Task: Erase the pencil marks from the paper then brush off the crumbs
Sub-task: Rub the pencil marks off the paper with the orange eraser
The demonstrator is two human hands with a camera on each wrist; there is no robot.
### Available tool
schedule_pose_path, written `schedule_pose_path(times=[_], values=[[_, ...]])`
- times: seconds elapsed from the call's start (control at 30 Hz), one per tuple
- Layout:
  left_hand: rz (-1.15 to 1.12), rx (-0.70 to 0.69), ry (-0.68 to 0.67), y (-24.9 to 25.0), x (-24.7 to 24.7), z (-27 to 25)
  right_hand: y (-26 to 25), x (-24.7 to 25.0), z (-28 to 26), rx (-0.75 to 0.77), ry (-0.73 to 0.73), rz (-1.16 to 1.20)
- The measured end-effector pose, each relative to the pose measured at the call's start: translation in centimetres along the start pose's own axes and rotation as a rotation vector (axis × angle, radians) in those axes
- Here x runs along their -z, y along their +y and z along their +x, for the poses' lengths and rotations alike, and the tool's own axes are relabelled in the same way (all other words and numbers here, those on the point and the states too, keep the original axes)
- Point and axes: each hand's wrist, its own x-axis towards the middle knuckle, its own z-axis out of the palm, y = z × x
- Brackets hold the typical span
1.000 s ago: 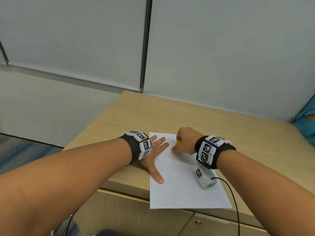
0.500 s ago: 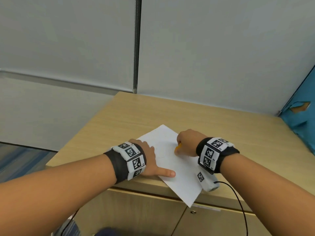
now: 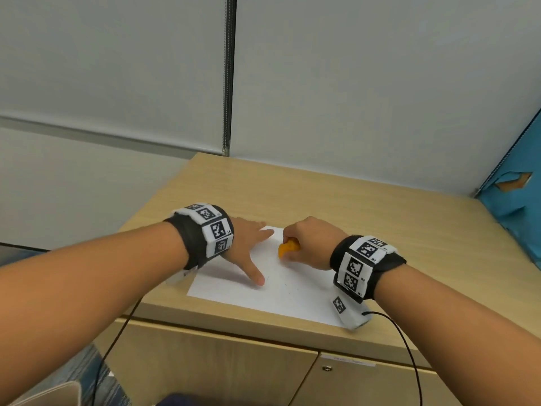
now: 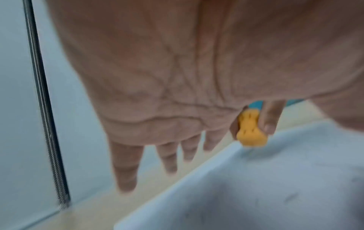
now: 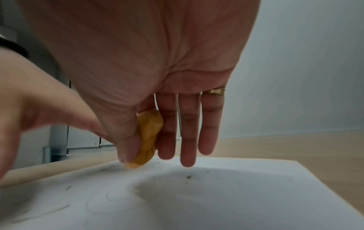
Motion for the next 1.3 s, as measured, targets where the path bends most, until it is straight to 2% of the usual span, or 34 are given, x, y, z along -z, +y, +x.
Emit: schedule_pose_path(times=[0.17,0.3,0.5,0.63,0.67,0.8,0.97,1.07,1.13,1.23,1.3], values=[[0.028,0.010,-0.062,-2.0,-3.2,4.2,-2.0,-0.3,1.3,0.044,-0.062,0.038],[0.007,-0.018,-0.063,-2.4,-4.0,4.5,-4.1,-1.1,2.1,0.090,-0.153,0.125],[0.014,-0.010,-0.097,-2.4,-3.7,4.6,-4.1,0.3,4.7,-0.044,-0.025,0.034],[0.027,0.005,-0.137,-2.3,-3.5,4.4,-5.8,-0.6,3.2,0.116,-0.212,0.099],[0.015,-0.003,-0.124,-2.4,-3.7,4.4,-5.3,-0.4,3.3,0.101,-0.212,0.094],[-0.011,-0.007,-0.081,-2.6,-4.1,4.6,-3.3,0.8,5.4,-0.071,-0.035,-0.004],[-0.013,0.020,-0.123,-2.3,-3.6,4.1,-5.7,-0.2,3.7,0.106,-0.218,0.028],[-0.005,-0.013,-0.100,-2.4,-3.8,4.4,-3.8,0.8,5.0,-0.022,-0.106,0.001],[-0.005,-0.007,-0.099,-2.6,-3.9,4.6,-3.5,0.7,5.3,-0.047,-0.046,0.000],[0.024,-0.002,-0.132,-2.6,-4.0,4.9,-5.3,-0.3,4.0,0.074,-0.169,0.013],[0.015,0.002,-0.126,-2.6,-4.0,5.0,-5.2,-0.1,3.4,0.077,-0.222,0.066]])
